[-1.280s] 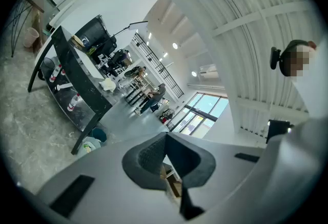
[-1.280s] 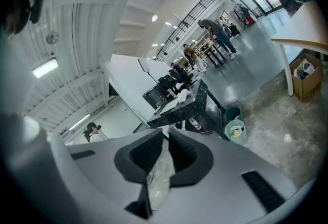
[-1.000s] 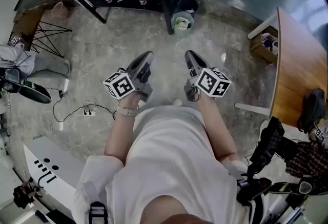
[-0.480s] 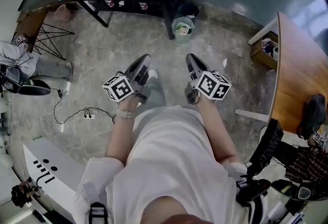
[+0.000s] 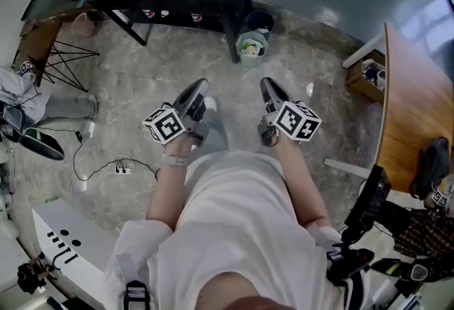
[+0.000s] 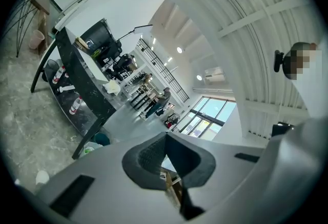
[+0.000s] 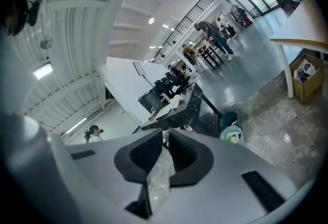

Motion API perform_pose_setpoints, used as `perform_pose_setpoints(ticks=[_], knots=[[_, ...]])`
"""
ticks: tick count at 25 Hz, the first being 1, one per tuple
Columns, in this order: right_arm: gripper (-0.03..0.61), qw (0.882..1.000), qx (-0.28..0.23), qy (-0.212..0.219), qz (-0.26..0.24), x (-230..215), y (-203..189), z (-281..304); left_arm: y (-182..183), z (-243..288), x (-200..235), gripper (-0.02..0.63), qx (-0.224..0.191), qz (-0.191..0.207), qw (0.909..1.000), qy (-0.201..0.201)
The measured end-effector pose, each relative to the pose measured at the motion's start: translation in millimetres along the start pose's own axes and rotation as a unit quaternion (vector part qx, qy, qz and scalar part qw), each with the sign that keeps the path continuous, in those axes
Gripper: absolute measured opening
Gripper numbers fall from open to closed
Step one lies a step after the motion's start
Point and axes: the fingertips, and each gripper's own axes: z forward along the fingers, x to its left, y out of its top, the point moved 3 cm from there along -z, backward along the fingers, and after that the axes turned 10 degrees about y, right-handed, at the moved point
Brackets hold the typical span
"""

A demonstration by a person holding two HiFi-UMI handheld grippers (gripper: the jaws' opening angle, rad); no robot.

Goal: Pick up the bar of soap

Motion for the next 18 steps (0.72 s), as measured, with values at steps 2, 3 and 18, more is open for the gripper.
perform_pose_setpoints(ticks=[2, 3, 18], knots=[[0.051, 1.0, 0.005, -0.006, 0.001, -10.2, 2.2, 16.8, 5.2, 14.3, 15.0, 0.007, 0.002, -0.005, 1.0, 0.002], [0.051, 1.0, 0.008, -0.009, 0.002, -15.6, 3.2, 26.9, 8.7, 21.9, 24.3, 0.007, 0.004, -0.009, 1.0, 0.003], [0.051, 0.997, 0.025, -0.069, 0.011, -59.7, 58.7, 265.0, 164.8, 166.8, 197.1, 0.008, 0.046, -0.039, 0.9982, -0.003]])
